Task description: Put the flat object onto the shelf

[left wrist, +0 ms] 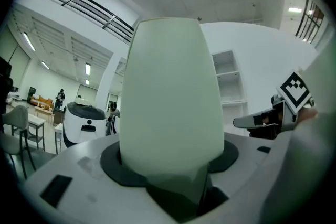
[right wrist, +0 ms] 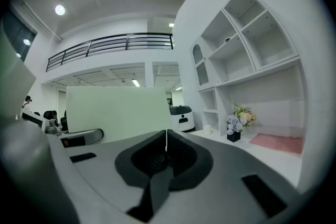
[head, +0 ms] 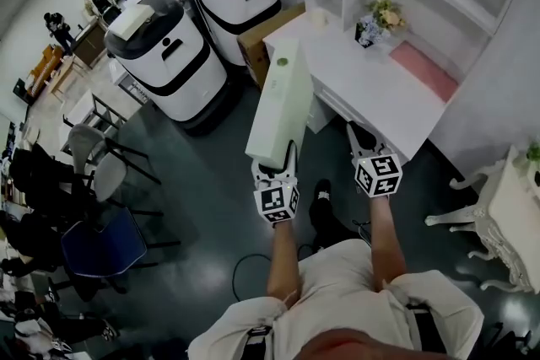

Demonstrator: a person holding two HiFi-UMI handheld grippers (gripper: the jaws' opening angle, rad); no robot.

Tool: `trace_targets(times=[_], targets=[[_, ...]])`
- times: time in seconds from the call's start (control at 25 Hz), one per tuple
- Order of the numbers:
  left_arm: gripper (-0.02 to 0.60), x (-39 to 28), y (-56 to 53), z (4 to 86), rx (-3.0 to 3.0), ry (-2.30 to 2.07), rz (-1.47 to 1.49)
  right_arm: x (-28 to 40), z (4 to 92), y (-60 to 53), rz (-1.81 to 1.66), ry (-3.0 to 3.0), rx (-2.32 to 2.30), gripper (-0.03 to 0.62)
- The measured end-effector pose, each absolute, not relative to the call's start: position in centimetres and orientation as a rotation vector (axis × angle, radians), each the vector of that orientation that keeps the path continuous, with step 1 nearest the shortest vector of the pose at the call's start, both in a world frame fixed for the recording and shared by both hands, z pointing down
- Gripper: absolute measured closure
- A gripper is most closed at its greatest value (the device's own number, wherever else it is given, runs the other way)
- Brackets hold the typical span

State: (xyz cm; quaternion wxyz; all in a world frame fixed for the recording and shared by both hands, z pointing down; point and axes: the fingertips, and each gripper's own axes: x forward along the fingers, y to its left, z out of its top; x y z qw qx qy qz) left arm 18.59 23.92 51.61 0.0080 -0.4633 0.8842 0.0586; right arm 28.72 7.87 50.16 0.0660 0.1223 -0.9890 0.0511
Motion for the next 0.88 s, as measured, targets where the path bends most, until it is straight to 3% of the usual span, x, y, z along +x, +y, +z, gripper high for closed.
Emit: trace_targets(times=[0.88], targets=[[0.316,1.6,9.8,49.3,-1.651,2.724,0.249,13.3,47.8,-6.5,0.263,-3.046,0.482,0.524]])
